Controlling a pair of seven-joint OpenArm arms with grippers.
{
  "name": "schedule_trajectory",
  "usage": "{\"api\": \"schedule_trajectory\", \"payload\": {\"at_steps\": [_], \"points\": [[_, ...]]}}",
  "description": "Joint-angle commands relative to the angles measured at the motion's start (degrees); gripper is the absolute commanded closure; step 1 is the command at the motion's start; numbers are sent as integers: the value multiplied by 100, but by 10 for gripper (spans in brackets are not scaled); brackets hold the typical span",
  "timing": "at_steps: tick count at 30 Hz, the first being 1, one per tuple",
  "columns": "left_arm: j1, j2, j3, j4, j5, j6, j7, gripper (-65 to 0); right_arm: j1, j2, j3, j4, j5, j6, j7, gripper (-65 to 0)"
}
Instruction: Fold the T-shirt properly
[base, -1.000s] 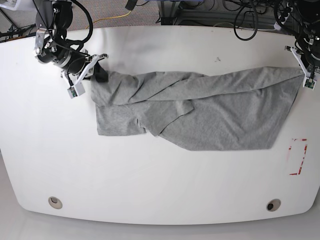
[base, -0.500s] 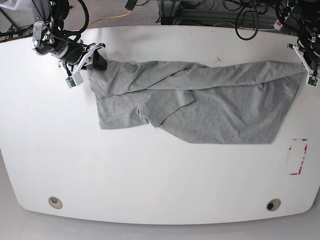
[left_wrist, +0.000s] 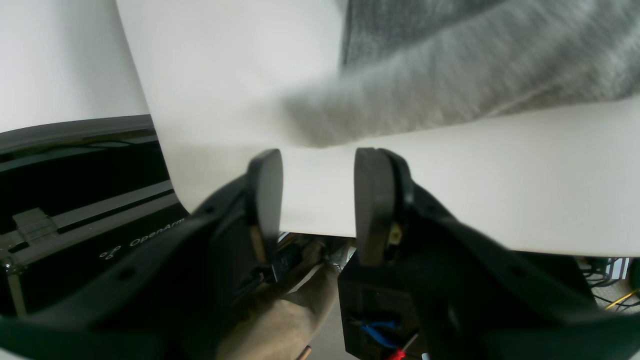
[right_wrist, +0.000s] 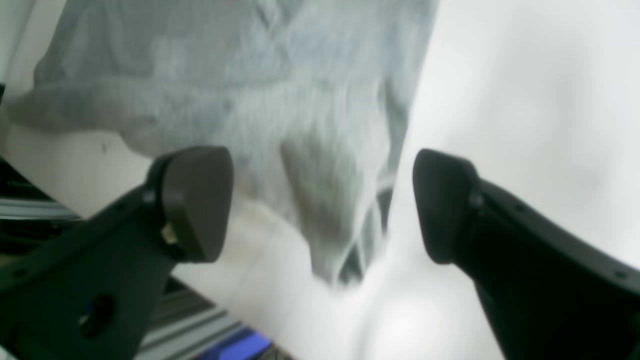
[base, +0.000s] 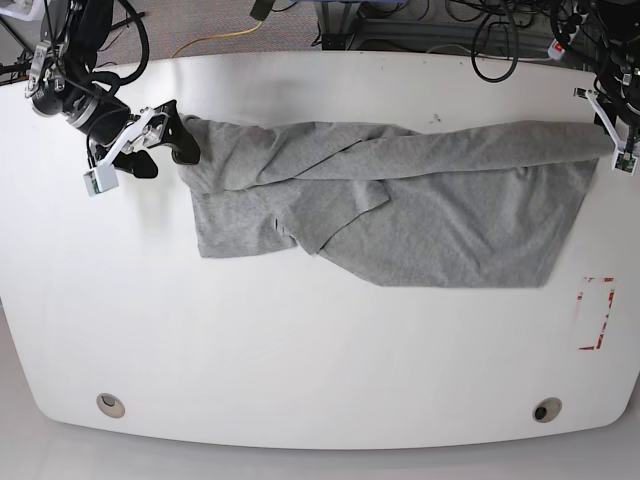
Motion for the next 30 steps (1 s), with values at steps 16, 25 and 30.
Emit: {"api": "schedule_trajectory", "payload": {"at_steps": [16, 25, 30], "points": [[-452, -86, -82, 96, 21, 46, -49, -229, 2589, 50, -1010, -2844, -1090, -383, 87, -539], [-777, 28, -363, 96, 47, 46, -49, -229, 3160, -249, -1027, -3661, -2013, -366, 166, -539], [-962, 37, -495, 96, 56, 46, -40, -229, 3134, -548, -1036, -3661, -2180, -366, 166, -537]]}}
